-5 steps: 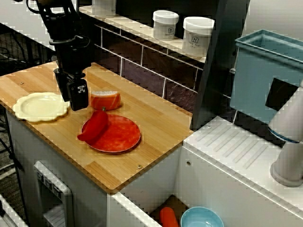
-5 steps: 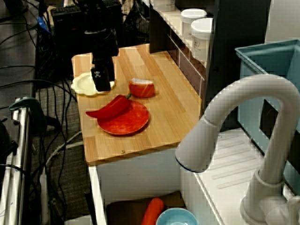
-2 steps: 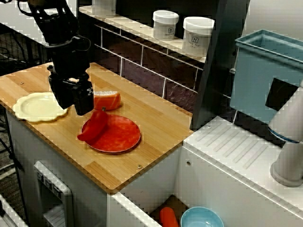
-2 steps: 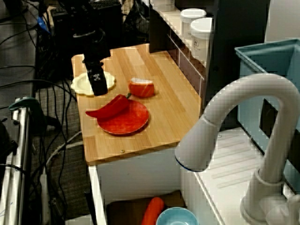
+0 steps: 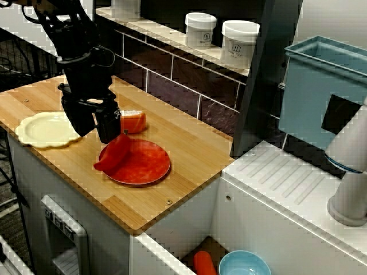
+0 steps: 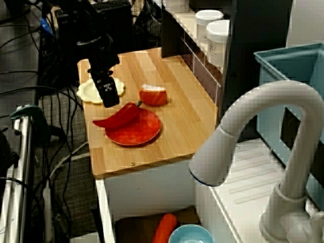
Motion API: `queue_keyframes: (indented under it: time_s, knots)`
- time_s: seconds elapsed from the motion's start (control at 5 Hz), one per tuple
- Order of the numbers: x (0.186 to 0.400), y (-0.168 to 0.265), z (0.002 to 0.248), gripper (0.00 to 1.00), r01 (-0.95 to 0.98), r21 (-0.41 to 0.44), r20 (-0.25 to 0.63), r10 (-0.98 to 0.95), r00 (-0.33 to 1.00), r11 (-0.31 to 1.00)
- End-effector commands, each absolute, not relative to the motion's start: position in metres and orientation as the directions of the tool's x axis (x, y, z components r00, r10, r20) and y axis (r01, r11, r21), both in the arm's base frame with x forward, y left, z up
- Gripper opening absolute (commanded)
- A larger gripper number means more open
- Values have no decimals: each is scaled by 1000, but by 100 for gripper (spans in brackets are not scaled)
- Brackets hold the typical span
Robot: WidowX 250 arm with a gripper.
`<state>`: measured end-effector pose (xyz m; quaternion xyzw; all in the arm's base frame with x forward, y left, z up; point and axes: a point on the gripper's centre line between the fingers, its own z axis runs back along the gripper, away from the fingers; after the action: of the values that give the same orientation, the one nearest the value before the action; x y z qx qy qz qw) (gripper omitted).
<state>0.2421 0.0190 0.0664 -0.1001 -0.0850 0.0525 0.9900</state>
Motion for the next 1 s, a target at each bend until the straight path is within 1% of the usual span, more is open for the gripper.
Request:
queue_keyframes:
  time_s: [0.0,0.4,0.8]
  knots:
    - [256,17,61,100,-92,-204,181,130,975,975]
    - [264,18,52,100,-116,-202,175,152,973,973]
    - [267,14,42,100,-123,-177,183,155,971,976]
